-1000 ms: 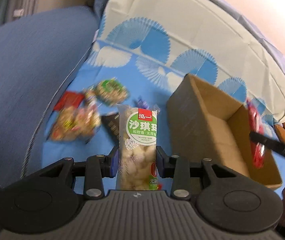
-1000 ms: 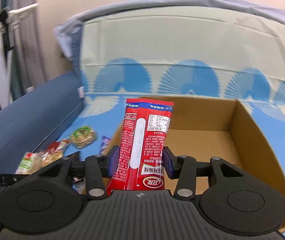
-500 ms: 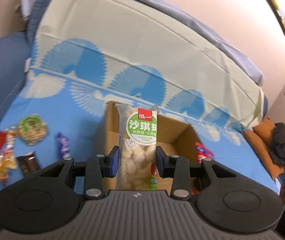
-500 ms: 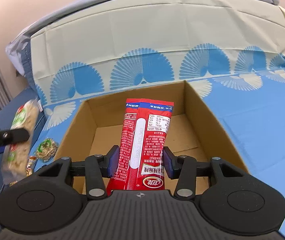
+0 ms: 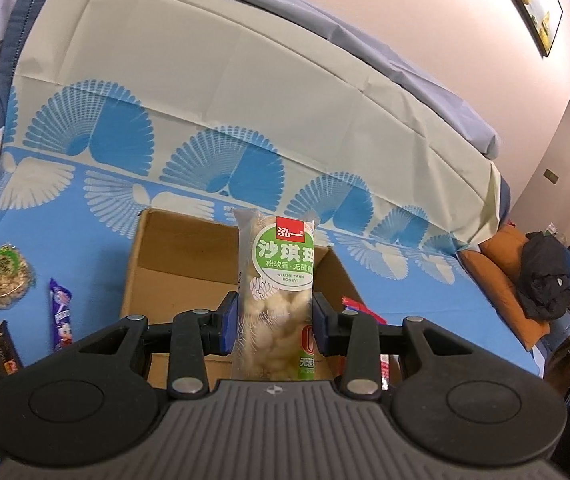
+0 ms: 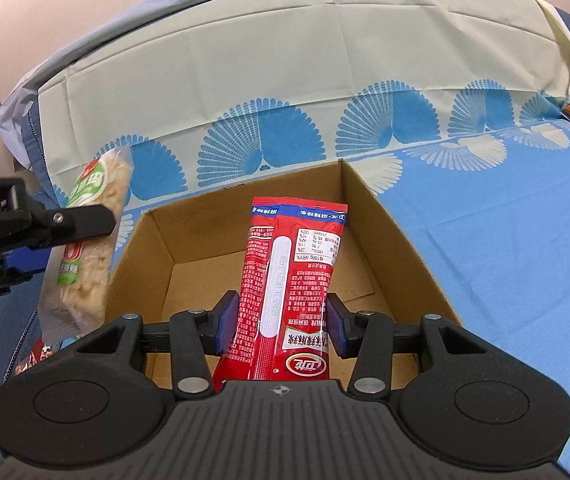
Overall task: Organize snacks
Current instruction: 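Carry both packs over the box and open both tools to drop them, then move both tools back toward the remaining snacks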
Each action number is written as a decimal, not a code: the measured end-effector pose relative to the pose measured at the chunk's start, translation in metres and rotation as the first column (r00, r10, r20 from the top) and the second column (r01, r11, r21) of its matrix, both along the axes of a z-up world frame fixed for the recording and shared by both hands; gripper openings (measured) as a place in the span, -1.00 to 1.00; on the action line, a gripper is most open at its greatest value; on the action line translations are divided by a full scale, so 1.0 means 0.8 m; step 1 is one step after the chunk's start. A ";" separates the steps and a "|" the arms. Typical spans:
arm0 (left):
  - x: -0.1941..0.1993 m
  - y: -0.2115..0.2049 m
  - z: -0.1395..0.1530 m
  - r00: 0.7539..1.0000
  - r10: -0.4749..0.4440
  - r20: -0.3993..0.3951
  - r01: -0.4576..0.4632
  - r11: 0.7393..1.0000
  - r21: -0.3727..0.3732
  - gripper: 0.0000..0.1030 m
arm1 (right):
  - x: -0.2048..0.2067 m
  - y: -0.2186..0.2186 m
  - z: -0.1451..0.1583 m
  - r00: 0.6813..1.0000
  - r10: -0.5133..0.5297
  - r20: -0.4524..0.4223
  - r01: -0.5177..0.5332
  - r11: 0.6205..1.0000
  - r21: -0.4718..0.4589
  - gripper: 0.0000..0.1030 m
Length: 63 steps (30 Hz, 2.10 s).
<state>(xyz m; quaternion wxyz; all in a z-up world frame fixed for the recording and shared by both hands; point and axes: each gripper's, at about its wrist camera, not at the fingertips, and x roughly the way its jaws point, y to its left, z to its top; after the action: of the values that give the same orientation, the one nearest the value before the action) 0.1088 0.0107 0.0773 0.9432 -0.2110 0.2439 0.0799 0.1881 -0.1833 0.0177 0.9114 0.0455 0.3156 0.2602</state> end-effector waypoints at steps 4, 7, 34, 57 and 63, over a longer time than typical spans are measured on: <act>0.006 -0.007 0.006 1.000 -0.013 0.015 0.012 1.000 0.021 -0.17 | -0.005 0.002 -0.001 1.000 -0.009 0.005 0.009 1.000 0.002 -0.06; 0.004 -0.011 0.010 0.999 -0.024 0.035 0.023 0.999 0.039 0.17 | -0.007 0.003 0.000 1.000 -0.027 0.011 0.027 1.000 -0.003 0.01; -0.267 0.224 -0.129 0.928 0.357 -0.102 -0.329 0.919 0.218 -0.84 | -0.104 0.087 0.018 0.910 0.296 0.290 -0.293 0.955 -0.055 -0.29; -0.180 0.227 -0.176 0.901 0.364 -0.236 -0.280 0.904 0.324 0.43 | -0.202 0.278 -0.096 0.795 0.603 0.064 -0.510 0.721 -0.469 -0.16; -0.151 0.226 -0.199 0.872 0.379 -0.309 -0.247 0.887 0.390 0.67 | -0.189 0.290 -0.115 0.828 0.560 -0.028 -0.498 0.712 -0.496 -0.10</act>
<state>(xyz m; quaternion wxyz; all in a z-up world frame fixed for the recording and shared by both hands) -0.0121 0.1917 -0.0818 0.8745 -0.0638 0.3647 0.3134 0.0368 0.0484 -0.0743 0.7976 -0.2919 0.3126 0.4254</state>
